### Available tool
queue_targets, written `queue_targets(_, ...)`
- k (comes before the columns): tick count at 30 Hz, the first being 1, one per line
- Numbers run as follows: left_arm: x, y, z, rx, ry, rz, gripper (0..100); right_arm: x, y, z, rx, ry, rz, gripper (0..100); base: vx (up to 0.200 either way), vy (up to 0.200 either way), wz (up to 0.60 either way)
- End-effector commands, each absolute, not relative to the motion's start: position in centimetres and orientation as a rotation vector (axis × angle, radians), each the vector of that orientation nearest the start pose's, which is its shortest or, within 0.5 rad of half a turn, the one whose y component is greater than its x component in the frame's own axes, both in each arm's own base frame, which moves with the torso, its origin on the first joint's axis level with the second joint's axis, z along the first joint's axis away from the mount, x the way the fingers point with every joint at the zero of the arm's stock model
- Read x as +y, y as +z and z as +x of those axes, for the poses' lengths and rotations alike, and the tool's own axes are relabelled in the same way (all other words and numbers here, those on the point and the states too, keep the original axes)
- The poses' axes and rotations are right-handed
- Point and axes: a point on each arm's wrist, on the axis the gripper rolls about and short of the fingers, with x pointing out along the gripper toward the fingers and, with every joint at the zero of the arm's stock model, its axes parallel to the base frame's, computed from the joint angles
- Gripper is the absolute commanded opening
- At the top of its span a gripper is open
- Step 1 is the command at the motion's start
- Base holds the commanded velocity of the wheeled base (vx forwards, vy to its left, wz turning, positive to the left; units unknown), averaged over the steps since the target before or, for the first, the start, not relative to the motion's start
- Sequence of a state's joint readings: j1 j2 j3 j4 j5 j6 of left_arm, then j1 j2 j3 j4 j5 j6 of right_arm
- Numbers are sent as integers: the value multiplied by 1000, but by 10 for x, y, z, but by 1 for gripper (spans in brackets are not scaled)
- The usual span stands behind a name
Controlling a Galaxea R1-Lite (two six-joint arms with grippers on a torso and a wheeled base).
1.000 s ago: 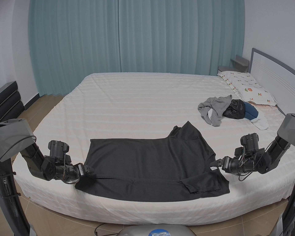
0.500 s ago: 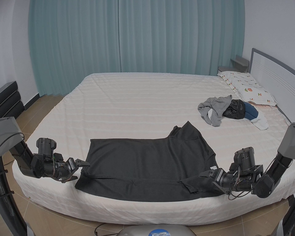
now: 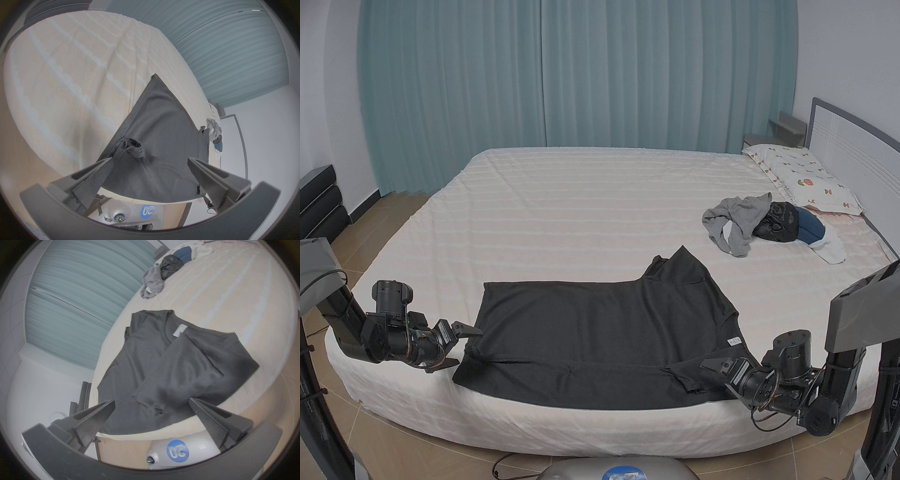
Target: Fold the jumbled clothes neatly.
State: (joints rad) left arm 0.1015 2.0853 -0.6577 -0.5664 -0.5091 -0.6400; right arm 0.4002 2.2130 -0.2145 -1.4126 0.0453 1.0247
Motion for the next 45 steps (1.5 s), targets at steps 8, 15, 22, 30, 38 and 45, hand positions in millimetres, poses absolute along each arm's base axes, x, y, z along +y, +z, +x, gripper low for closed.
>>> queue_targets(8,20,24,312,931,-110,-848,100,105,-18,242,734,101,876,100,-25,0,0)
queue_targets(15,20,24,312,931,-111,-847,100,108,-11,251,643,121,889,100,0,0,0)
queue_targets(22,20,23,312,931,-112,-846,100,113,-13,260,612,124,889,100,0,0,0)
queue_targets(30,20,22,313,932,-111,-846,100,113,-23,267,620,111,886,100,0,0,0)
queue_targets(38,20,22,314,932,-111,-844,100,109,-27,268,623,91,890,100,0,0,0)
queue_targets(45,20,22,314,930,-111,-844,100,108,-28,266,633,79,889,100,0,0,0)
